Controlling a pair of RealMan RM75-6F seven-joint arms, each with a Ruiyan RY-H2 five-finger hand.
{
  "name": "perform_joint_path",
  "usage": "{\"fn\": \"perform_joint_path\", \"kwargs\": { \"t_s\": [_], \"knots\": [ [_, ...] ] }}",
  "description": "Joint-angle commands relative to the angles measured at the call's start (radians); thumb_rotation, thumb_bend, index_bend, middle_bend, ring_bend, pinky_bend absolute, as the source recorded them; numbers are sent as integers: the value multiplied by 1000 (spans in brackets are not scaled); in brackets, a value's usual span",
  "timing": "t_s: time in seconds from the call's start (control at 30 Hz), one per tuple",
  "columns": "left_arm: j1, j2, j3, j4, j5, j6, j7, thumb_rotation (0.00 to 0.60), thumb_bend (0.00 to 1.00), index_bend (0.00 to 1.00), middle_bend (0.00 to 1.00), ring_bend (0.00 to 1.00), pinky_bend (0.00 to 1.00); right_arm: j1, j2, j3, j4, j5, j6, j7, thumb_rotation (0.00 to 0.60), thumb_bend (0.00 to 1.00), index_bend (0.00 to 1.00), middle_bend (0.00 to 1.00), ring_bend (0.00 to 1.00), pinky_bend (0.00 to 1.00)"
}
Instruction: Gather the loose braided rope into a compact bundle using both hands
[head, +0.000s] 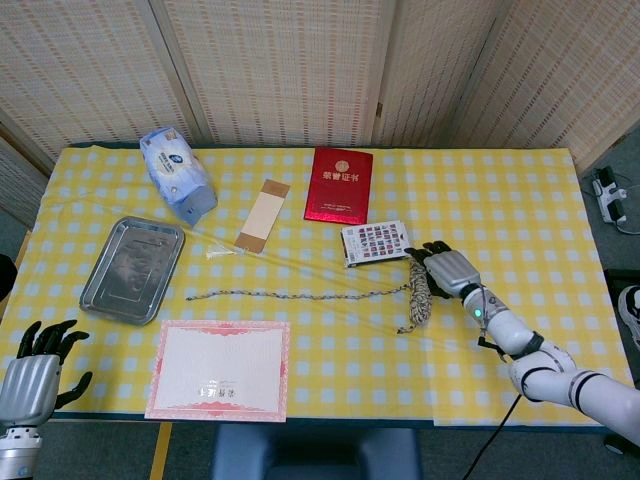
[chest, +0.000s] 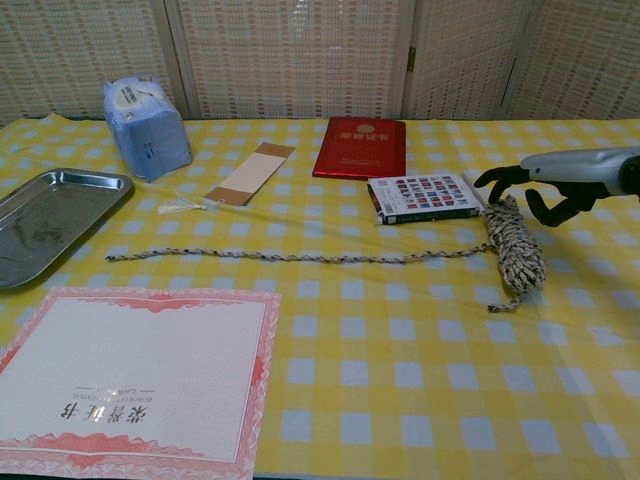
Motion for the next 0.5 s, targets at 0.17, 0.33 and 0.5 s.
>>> {"fn": "perform_joint_path", "kwargs": {
  "t_s": [0.17, 0.33, 0.5],
  "knots": [
    [-1, -1, -2, 6, -6, -4, -5, 600, 317, 332, 208, 187, 100, 23, -27, -8, 27, -10, -2, 36, 600, 980, 0, 206, 60, 0],
    [0, -5, -1, 18, -11, -10, -16, 600, 318, 332, 208, 187, 100, 12, -13, -34, 23, -3, 1, 28, 600, 980, 0, 235, 85, 1],
    [-1, -12, -2, 32, -12, -15, -32, 600, 317, 332, 208, 187, 101, -20, 26, -64, -16, 24, 12, 7, 600, 980, 0, 237, 90, 1]
  ]
}}
